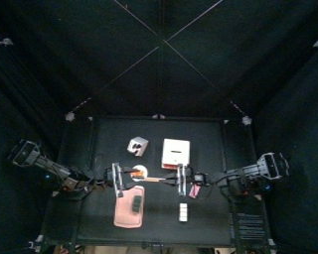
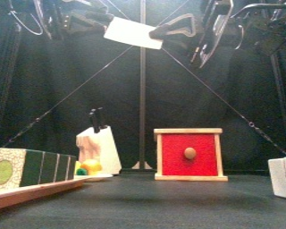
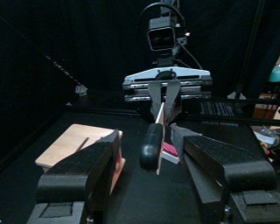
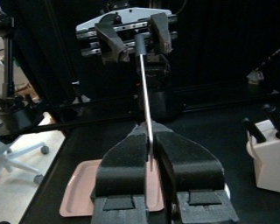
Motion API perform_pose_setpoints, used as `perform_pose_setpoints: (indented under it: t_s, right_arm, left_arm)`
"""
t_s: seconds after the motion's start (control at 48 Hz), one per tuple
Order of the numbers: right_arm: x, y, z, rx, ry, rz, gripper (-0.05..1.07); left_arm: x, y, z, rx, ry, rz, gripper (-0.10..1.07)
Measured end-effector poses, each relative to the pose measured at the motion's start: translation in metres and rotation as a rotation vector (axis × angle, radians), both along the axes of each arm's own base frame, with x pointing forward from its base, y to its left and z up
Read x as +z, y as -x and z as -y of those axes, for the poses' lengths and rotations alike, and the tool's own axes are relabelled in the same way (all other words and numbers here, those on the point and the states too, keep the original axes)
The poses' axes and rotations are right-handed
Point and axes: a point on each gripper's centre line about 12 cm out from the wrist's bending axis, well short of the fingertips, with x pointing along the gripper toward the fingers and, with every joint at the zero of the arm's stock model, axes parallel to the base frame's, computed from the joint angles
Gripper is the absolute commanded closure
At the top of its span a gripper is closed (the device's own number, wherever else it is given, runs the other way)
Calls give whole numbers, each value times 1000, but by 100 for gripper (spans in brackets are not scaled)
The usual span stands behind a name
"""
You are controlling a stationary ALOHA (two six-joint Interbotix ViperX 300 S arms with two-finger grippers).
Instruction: Regrasp cleaver
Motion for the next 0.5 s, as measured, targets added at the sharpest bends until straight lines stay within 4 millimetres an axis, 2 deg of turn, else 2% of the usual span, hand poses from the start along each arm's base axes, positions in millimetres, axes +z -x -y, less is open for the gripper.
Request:
perform_pose_setpoints:
  t_s: [0.312,0.5]
  right_arm:
    - [-3,1,6,-43,-50,-13,65]
    - [-5,2,9,-61,-71,-19,65]
  left_arm:
    - [2,2,-2,12,16,5,12]
    - [22,6,-5,17,129,25,12]
